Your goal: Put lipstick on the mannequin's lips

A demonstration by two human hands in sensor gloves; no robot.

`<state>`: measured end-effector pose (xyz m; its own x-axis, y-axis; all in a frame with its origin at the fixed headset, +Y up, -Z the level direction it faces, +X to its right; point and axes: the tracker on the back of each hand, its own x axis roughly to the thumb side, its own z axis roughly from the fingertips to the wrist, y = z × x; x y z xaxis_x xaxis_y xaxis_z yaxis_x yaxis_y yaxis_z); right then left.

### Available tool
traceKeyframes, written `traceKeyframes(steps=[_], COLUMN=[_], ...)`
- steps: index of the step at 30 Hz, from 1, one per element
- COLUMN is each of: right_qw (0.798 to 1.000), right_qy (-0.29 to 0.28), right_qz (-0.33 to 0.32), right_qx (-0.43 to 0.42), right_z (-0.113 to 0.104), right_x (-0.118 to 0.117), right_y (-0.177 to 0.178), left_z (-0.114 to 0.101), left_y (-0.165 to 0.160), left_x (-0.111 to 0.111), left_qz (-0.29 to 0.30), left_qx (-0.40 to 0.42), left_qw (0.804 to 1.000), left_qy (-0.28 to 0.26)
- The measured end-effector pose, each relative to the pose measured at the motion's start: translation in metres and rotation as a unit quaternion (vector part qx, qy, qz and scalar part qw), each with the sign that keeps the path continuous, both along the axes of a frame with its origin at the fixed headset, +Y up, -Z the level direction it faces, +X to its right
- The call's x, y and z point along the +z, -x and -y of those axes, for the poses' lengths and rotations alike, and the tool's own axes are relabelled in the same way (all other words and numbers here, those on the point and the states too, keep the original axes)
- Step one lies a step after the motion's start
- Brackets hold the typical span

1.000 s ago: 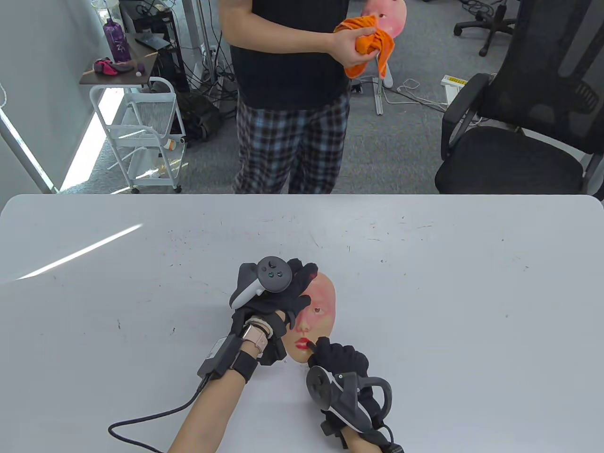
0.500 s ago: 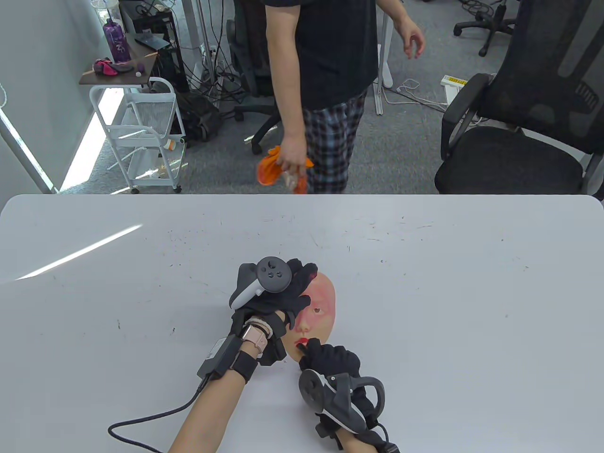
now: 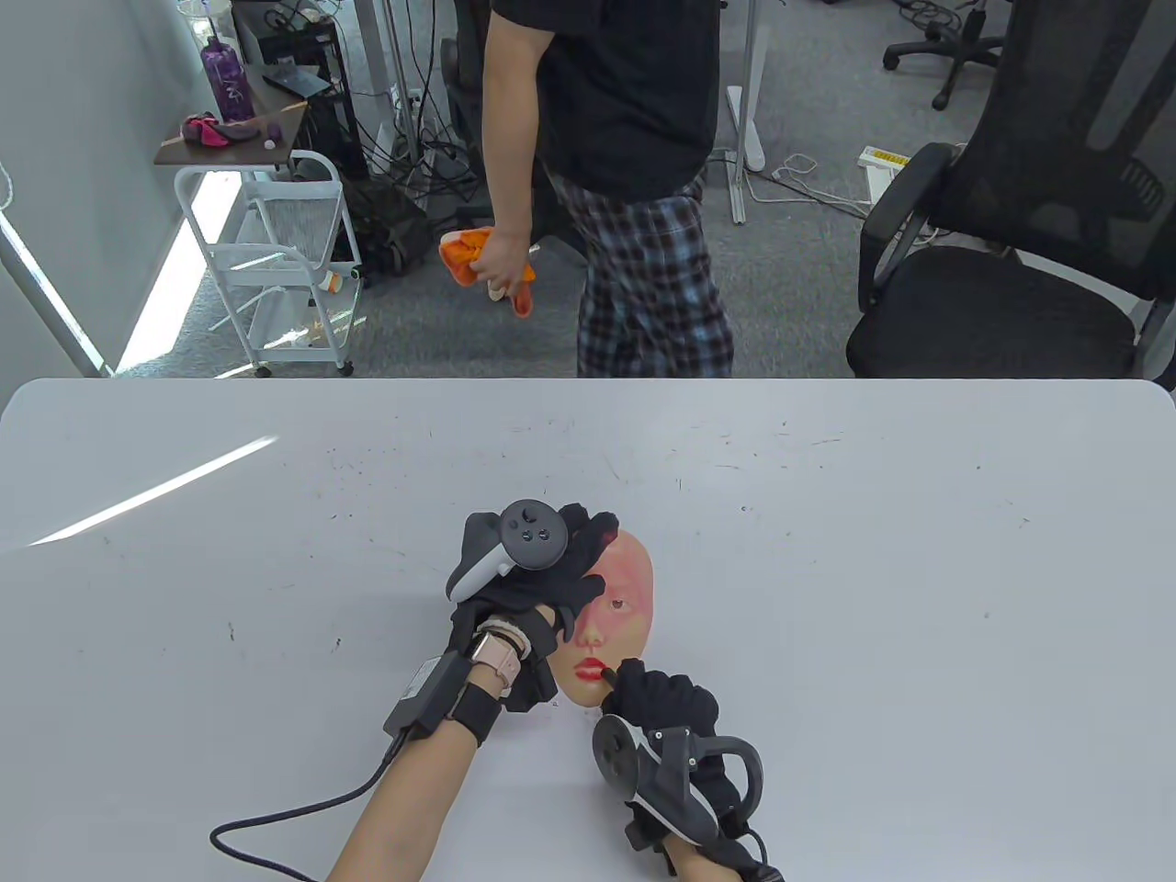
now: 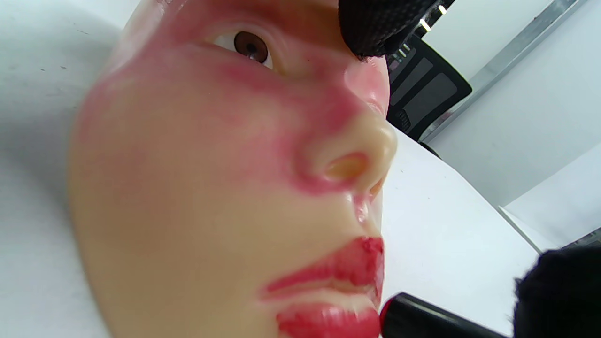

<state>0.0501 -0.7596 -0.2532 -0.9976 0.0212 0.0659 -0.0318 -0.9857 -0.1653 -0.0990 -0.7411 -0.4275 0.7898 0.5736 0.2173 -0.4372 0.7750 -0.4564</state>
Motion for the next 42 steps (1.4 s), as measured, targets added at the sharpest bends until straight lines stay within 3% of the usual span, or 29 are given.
traceKeyframes(steps=[10,13,18,24,27,30,36,37,39,42], right_qw=[0.999,0.997,0.997,0.988,0.975,0.952,0.853,0.842,0.797,0.727], right_qy=[0.026,0.027,0.051,0.018,-0.008,-0.026,-0.052,-0.051,-0.045,-0.023], right_qz=[0.012,-0.020,0.006,-0.022,-0.027,-0.026,-0.060,-0.066,-0.086,-0.111], right_qx=[-0.028,-0.071,-0.062,-0.152,-0.222,-0.305,-0.516,-0.533,-0.596,-0.678], right_z=[0.001,0.001,0.003,-0.003,-0.008,-0.012,-0.020,-0.020,-0.019,-0.016], right_x=[-0.004,-0.003,-0.008,-0.002,0.002,0.005,0.010,0.011,0.011,0.010], right_y=[-0.006,-0.010,-0.014,-0.028,-0.043,-0.060,-0.091,-0.093,-0.099,-0.101], left_z=[0.000,0.000,0.000,0.000,-0.006,-0.025,-0.071,-0.072,-0.067,-0.045], left_y=[0.000,0.000,-0.001,-0.001,-0.003,-0.007,-0.018,-0.019,-0.017,-0.018], left_x=[0.000,0.000,0.000,0.000,0.001,0.005,0.046,0.054,0.076,0.106], left_qz=[-0.001,-0.001,0.000,0.006,0.023,0.020,0.050,0.057,0.060,0.052], left_qx=[-0.001,-0.001,-0.003,0.003,-0.034,-0.039,0.059,0.077,0.143,0.299], left_qw=[1.000,1.000,1.000,1.000,0.999,0.998,0.990,0.988,0.981,0.951], left_qy=[0.000,0.000,0.000,0.003,-0.009,-0.037,-0.118,-0.123,-0.114,-0.067])
